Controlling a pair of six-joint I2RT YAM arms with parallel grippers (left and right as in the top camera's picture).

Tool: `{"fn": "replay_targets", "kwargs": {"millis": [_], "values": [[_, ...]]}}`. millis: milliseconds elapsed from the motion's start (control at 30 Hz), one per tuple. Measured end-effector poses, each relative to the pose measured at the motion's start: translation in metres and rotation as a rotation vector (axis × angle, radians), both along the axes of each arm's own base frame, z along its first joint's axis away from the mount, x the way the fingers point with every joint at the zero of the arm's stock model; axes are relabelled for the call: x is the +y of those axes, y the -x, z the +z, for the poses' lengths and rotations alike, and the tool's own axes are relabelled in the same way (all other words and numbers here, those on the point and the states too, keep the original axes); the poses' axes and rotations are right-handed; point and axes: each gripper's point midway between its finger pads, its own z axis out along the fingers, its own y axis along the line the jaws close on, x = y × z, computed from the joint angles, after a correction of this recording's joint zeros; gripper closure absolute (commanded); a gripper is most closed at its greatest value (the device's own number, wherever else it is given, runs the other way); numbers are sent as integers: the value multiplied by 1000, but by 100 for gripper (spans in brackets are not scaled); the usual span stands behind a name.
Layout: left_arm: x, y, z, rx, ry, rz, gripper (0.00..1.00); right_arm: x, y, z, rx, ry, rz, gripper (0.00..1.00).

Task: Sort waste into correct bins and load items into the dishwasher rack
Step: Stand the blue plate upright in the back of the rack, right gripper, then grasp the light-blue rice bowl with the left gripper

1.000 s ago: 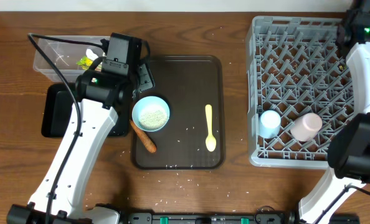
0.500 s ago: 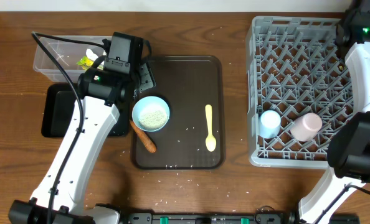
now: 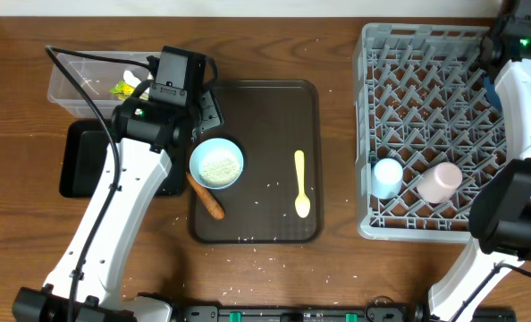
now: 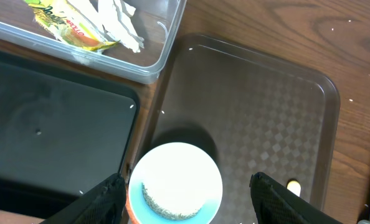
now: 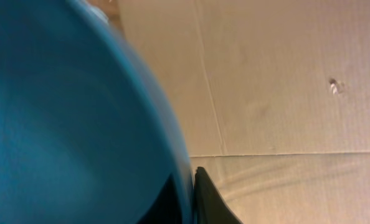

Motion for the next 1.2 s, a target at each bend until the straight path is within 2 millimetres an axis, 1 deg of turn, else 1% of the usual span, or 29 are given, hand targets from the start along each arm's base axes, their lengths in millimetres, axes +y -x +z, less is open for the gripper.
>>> {"fn": "replay_targets", "kwargs": {"millis": [100,167,233,333,433,500,700,733,800,867,900,967,1033,1133,1200], "values": [[0,0,0,0,0,0,34,10,-6,-12,21,-18,23,53],[0,0,0,0,0,0,34,23,-13,-21,36,-28,50,41],[0,0,0,0,0,0,34,37,-20,-30,50,-43,82,32],[0,0,0,0,0,0,34,58,-29,-37,62,-61,137,25],[0,0,0,0,0,0,34,73,-34,-39,61,-68,169,19],[0,0,0,0,0,0,34,81,-36,-39,59,-71,184,13],[0,0,0,0,-7,-10,34,86,-40,-35,18,-89,193,4],[0,0,0,0,-10,-15,34,87,-39,-33,5,-95,194,2],[0,0,0,3,-21,-29,34,91,-38,-20,-46,-127,211,1],[1,2,-1,12,-29,-41,34,99,-35,-4,-97,-169,240,1],[1,4,-2,18,-34,-48,34,105,-33,7,-131,-204,265,1],[0,8,-2,32,-39,-70,34,122,-25,32,-206,-293,328,1],[-5,15,-1,45,-29,-104,34,145,-13,59,-287,-415,414,1],[-16,30,0,77,-10,-164,34,184,5,87,-358,-609,554,1],[-25,42,-4,118,-4,-204,34,207,16,96,-363,-723,634,1]]}}
